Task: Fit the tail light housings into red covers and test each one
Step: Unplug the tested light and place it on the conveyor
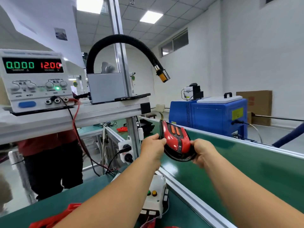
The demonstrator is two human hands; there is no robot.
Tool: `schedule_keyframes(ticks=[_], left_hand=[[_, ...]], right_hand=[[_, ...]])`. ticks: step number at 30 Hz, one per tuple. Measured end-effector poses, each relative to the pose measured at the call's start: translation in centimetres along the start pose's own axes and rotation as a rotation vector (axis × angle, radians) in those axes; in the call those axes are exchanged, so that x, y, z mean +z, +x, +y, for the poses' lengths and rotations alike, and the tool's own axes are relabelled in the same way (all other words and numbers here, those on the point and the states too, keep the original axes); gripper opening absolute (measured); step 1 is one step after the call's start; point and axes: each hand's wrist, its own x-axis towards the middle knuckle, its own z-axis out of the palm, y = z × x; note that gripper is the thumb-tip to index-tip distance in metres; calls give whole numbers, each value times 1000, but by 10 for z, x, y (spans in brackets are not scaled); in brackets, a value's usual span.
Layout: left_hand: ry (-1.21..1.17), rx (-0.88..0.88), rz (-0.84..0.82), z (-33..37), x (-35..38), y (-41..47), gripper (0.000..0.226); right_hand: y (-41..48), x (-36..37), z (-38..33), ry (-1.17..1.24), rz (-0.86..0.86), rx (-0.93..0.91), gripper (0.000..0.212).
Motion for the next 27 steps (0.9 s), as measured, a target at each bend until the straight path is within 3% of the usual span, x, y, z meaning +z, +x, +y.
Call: schedule_keyframes(ticks=[4, 7, 11, 15, 19, 27], left_hand=[[-185, -197, -8, -3, 0, 4, 32], [-163, -283, -52, -9, 3, 2, 34], [-211, -335, -142, -15, 10, -3, 37], [-258, -239, -122, -12, 15, 5, 43], [-268, -154, -125, -7, 17, 11, 57], [-258, -78, -180, -10, 17, 5, 56]], right_hand=[[-9, -6, -17, -134, 57, -248, 7], [-22, -12, -27, -447, 168, -450, 30], [-35, -15, -32, -698, 248, -549, 38], [-28, -16, -30, -684, 227, -549, 21], [-16, -21, -25, -613, 217, -507, 32], [-16, -31, -7, -357, 193, -476, 34]])
